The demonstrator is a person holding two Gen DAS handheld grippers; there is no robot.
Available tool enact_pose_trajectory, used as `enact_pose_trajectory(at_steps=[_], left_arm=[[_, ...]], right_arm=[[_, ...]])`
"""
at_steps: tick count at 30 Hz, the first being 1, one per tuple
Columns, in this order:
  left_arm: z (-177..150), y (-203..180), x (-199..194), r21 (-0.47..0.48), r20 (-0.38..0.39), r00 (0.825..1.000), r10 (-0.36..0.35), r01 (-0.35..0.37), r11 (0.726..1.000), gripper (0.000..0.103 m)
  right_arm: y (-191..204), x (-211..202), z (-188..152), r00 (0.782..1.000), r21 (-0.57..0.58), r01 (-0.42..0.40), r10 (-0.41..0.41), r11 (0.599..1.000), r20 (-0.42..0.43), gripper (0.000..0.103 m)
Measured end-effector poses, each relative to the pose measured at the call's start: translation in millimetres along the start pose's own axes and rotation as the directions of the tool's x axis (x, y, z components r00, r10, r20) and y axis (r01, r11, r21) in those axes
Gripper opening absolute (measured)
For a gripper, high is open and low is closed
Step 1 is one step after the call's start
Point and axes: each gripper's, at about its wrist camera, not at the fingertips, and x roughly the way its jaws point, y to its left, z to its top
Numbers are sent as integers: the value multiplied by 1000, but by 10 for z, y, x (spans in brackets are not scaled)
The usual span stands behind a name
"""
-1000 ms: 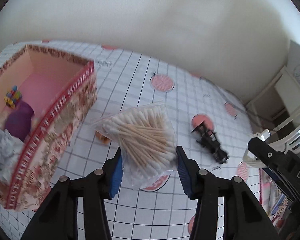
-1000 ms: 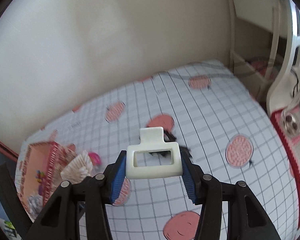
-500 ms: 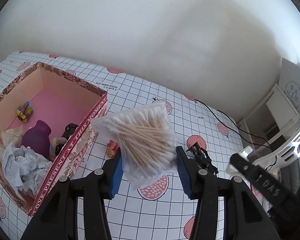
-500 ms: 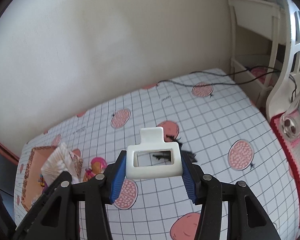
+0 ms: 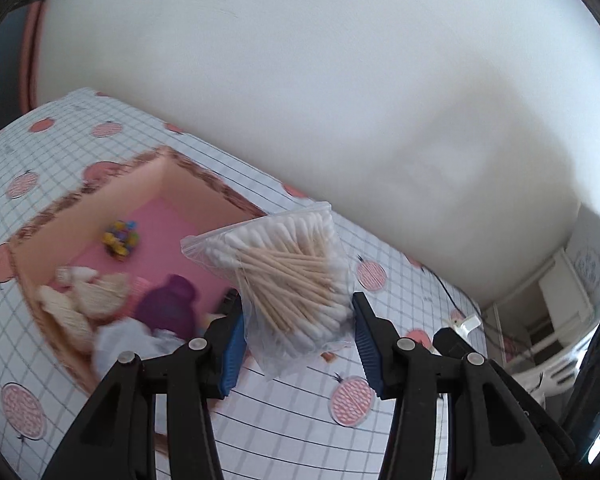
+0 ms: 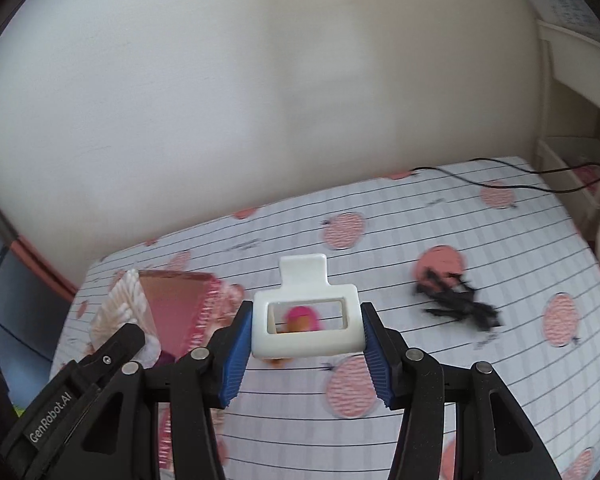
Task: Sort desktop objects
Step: 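Lift and carry the swab bag and white clip over the gift box, then open both grippers to drop the swab bag and clip into the box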
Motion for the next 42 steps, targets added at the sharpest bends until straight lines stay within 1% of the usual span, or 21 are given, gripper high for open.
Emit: enact_pose_trajectory(at_steps=[4, 6, 9, 14, 19, 23, 25, 32, 42], left_arm=[[87, 334, -161, -59, 42, 998, 40, -38, 998, 51], [126, 498, -225, -90, 56, 997, 61, -56, 994, 51], [185, 756, -299, -137, 72, 993, 98, -88, 987, 51], [238, 1176, -446, -223, 96, 981, 172, -147, 964, 51], [245, 1481, -554, -289, 106, 971, 215, -177, 941, 51], [250, 1589, -607, -312, 110, 968, 226, -183, 932, 51], [257, 1589, -608, -313, 108, 969, 225, -181, 932, 51], [227, 1506, -497, -290, 69, 981, 184, -157, 944, 51], [211, 1432, -450, -270, 48, 982, 183, -164, 949, 52]], right_arm=[[335, 42, -45, 999, -56, -45, 45, 997, 4, 54], [486, 89, -96, 997, -77, -71, 71, 995, -8, 54], [674, 157, -167, 996, -117, -90, 87, 989, -25, 54], [927, 266, -267, 992, -159, -122, 115, 980, -55, 54], [1128, 378, -356, 986, -191, -158, 145, 969, -84, 54], [1266, 442, -430, 983, -230, -175, 154, 957, -104, 54], [1305, 461, -452, 981, -243, -181, 160, 953, -107, 54], [1363, 528, -503, 979, -269, -191, 162, 944, -125, 54], [1383, 540, -507, 976, -282, -209, 180, 936, -127, 54]])
